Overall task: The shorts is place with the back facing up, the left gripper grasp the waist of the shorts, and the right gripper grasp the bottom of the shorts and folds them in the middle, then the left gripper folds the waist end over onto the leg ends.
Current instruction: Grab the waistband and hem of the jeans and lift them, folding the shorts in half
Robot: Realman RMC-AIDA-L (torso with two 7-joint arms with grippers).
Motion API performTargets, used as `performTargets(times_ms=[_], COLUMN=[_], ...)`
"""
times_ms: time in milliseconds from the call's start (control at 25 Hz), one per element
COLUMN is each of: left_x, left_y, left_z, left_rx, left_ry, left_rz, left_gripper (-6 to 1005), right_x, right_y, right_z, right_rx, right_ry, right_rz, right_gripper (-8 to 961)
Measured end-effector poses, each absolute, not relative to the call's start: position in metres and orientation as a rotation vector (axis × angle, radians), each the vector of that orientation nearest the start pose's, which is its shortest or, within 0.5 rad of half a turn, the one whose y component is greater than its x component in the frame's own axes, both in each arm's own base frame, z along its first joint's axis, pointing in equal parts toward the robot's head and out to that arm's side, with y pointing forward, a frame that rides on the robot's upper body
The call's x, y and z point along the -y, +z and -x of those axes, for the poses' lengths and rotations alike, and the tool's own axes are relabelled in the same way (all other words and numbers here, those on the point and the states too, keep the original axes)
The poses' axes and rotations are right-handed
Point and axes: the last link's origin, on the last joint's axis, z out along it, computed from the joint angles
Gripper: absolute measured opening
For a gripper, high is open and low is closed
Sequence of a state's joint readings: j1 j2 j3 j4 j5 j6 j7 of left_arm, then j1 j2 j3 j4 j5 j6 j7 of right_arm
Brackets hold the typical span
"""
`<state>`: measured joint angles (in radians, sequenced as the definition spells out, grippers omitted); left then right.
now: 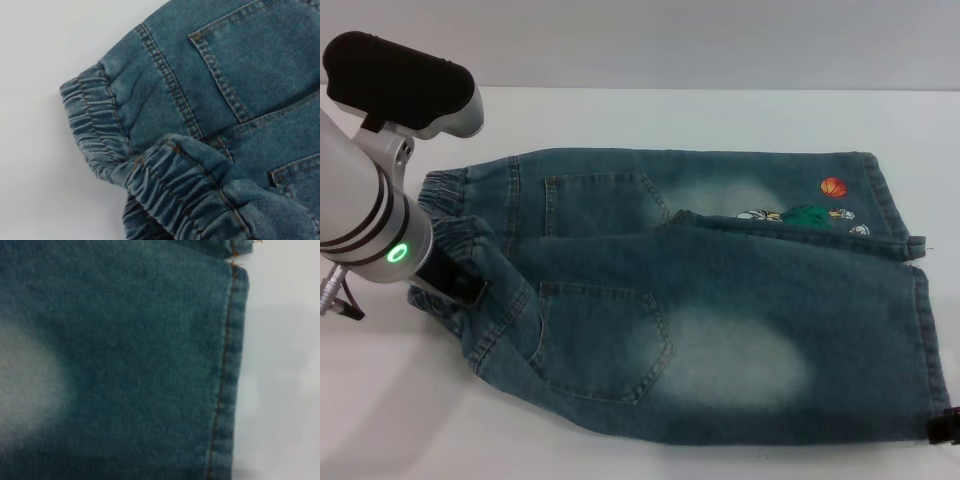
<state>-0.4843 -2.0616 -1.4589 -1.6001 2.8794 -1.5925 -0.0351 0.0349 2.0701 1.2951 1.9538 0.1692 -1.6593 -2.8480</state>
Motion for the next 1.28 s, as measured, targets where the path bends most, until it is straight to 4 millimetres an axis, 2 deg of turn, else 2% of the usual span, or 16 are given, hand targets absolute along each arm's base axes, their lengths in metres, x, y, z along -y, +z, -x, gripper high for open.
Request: performTargets(times_ms=[1280], left_x=[-0.3273], left_y=[0.0049], left_z=[0.1757], left_rx=[1.152], left_ry=[0.581], left_rz=[2.111], left_gripper=[134], right_x=[-0.2304], right_y=[0.0053], right_z=[-0.2315], right_rx=[-1.516], right_ry=[-0.547], right_rz=[1.824], right_gripper=[587])
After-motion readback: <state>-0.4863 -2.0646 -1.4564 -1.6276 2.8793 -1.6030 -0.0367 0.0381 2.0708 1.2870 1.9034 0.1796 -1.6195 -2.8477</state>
